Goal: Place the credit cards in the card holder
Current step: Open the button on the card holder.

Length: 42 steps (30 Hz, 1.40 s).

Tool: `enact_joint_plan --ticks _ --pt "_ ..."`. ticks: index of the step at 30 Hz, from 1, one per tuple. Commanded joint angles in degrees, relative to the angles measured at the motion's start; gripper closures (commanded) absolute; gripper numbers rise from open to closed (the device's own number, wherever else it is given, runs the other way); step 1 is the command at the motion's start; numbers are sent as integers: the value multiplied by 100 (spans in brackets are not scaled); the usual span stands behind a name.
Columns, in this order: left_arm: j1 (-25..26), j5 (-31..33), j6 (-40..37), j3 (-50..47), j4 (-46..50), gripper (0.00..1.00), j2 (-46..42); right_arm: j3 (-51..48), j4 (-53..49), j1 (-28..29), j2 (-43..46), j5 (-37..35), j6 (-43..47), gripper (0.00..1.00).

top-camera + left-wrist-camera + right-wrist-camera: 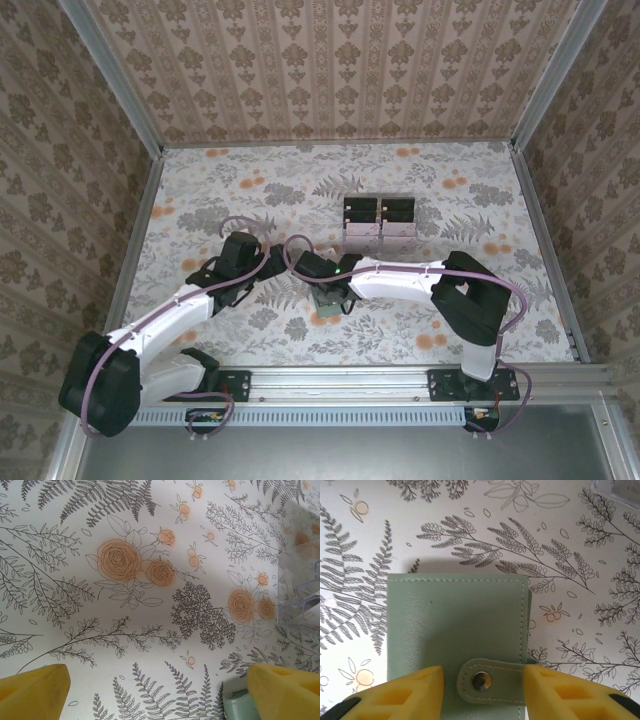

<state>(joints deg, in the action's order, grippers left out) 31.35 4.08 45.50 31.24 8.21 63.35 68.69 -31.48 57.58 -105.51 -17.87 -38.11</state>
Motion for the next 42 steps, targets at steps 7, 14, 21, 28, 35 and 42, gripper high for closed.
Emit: enact_joint_plan --ticks 7,14,21,28,35,42 --pt "-50 -78 47 -24 129 0 -99 -314 54 -89 69 -167 -89 66" --pt "-51 -155 5 -7 96 0 -92 -455 255 -150 123 -84 -83 83" --pt "-17 -415 19 -105 -177 0 -86 -706 536 -269 476 134 -120 100" --pt "276 -655 126 -418 -1109 0 47 -1003 1007 -397 804 621 -300 100" --pt "504 -1099 279 -536 -2084 3 625 -1212 1376 -488 963 924 -482 100" --pt "735 -1390 515 -609 -2948 7 1395 -1429 1651 -574 1111 1139 -614 100"
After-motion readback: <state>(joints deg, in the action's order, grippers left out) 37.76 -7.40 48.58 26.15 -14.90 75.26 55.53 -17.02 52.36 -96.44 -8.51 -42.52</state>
